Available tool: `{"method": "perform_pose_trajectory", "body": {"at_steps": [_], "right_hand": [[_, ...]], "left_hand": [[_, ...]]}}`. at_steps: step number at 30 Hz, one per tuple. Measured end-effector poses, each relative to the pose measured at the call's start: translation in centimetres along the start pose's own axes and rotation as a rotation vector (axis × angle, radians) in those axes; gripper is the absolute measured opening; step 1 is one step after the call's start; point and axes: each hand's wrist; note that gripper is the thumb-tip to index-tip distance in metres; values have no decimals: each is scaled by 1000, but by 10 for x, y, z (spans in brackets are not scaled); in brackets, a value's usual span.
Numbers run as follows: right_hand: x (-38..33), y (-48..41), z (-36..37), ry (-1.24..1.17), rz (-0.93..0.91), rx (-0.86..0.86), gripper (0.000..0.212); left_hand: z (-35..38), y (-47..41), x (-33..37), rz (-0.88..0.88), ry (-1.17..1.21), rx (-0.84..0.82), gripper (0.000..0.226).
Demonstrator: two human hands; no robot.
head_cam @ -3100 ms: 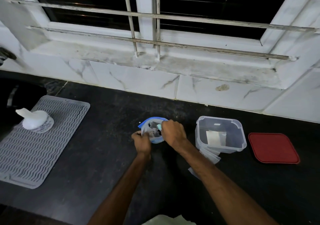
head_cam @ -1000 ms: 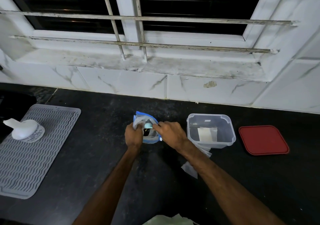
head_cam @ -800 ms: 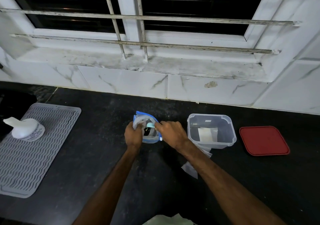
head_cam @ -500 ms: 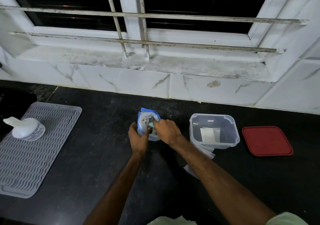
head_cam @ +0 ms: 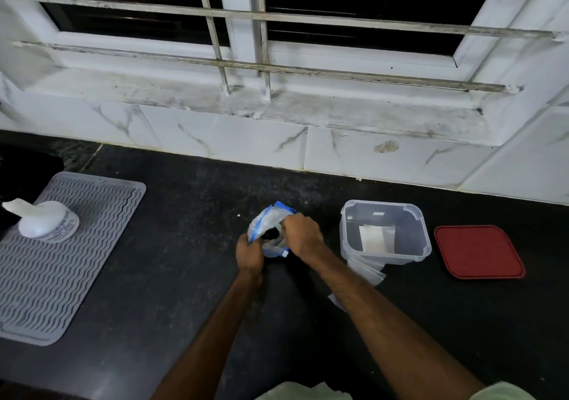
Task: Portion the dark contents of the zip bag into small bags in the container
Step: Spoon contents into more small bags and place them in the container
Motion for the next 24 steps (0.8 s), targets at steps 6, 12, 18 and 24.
{"method": "perform_pose_trajectory", "body": {"at_steps": [6, 12, 18, 24], "right_hand": [[10, 0, 17, -381, 218, -66, 19], [16, 1, 17, -516, 293, -100, 21], [19, 9, 3, -657, 305, -114, 22], [27, 26, -16, -904, 373, -214, 20]], "left_hand": [[2, 4, 8, 5, 63, -45, 13], [3, 2, 13, 40, -12, -16, 29], [4, 5, 21, -19, -28, 67, 34], [-2, 19, 32, -25, 44, -23, 33]]}}
Point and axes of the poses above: each hand's wrist, its own y-axis away from the middle knuckle, its own z-axis out of the palm, x = y × z, and after that the axes turned 6 degrees about y, right-handed
